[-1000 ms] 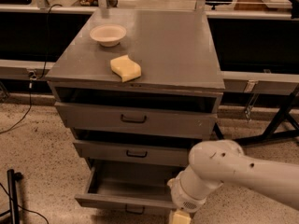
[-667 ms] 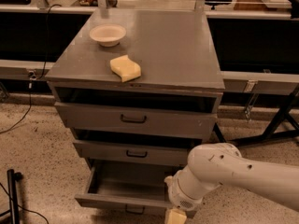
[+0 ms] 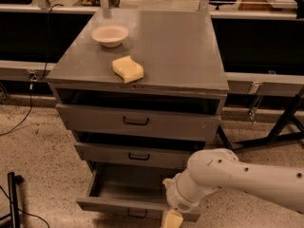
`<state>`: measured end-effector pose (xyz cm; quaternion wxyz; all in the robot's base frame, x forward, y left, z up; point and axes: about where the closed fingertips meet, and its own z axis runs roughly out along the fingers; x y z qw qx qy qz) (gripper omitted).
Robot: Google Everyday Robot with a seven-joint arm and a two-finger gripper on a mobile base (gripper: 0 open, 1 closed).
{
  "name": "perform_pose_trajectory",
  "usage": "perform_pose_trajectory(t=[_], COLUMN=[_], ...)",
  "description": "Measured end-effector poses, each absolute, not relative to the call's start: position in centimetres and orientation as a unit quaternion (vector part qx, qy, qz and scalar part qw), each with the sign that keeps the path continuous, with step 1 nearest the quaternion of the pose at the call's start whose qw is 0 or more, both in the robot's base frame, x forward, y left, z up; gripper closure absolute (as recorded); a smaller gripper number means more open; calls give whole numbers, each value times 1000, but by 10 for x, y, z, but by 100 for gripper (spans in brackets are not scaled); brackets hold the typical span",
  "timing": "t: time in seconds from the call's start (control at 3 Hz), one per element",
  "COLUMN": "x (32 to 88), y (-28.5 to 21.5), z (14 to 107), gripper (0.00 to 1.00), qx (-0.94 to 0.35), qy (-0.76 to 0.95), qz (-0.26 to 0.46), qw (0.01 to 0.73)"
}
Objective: Close bottom drawer
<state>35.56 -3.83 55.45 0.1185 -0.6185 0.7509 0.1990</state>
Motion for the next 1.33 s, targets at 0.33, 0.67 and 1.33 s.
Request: perform_pose_trajectory(t=[0.33, 0.67, 1.33], x=[372, 391, 384], y=[-11, 5, 5], z=[517, 473, 412], gripper=[0, 0, 0], qx=[-615, -605, -572], qy=[735, 716, 699], qz=[221, 235, 254], qw=[179, 258, 345])
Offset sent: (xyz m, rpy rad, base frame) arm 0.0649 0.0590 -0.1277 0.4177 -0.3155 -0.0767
